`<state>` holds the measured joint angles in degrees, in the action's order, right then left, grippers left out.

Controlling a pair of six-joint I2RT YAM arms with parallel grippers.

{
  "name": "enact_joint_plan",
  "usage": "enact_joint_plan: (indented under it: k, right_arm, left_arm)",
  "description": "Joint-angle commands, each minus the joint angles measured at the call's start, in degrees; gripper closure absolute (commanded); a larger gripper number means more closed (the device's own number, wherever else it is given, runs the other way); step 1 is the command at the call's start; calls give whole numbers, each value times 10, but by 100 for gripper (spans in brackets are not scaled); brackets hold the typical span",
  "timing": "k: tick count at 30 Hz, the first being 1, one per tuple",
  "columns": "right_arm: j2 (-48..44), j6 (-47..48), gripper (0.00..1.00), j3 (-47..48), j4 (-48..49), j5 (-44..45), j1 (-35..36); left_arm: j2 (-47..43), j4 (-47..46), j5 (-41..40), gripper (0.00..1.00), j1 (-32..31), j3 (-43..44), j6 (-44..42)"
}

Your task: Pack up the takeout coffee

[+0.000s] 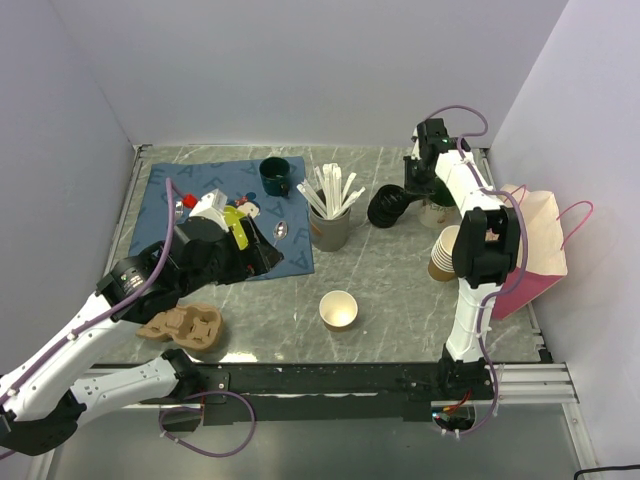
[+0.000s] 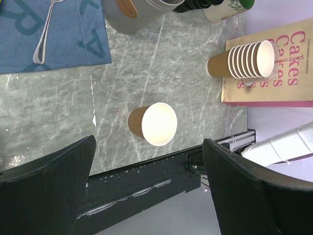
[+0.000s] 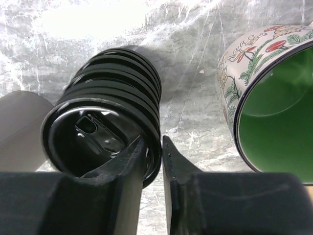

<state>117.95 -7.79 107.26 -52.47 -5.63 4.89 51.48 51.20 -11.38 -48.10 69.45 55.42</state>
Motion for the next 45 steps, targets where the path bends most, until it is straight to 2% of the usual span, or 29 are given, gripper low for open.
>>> enact_joint_plan:
  k: [1,14,22,26,31,32,38,41,43,45]
  right_arm:
    - [-15,0,75,36,-16,9,1]
    - [-25,-4,78,99,-60,17,1]
    - [-80,-39,78,98,-95,47,2]
    - [-128,-67,78,92,-92,55,14]
    - [-200,-79,78,66,-101,118,100]
    - [-212,-83,78,59,-101,129,138]
    - [-280,-143,78,20,-116,187,247]
    - [-296,-170,78,12,-122,214,297]
    - [-312,-187,78,-6,-120,208,314]
    - [-326,-204,78,-17,-120,208,324]
  left_arm:
    - [-3,-22,5,3,-2,16,-8]
    - [-8,-15,-22,3,-2,21,-9]
    - [38,41,-82,2,-2,95,-35]
    - [87,42,-60,2,-2,137,-42]
    - [133,-14,-31,7,-2,160,-58]
    - [150,-16,-32,7,-1,175,-61]
    - [209,-22,-47,11,8,245,-84]
    - [197,-62,-36,12,30,218,-54]
    - [186,-104,17,17,60,192,-24]
    - [185,-132,31,20,70,177,-9]
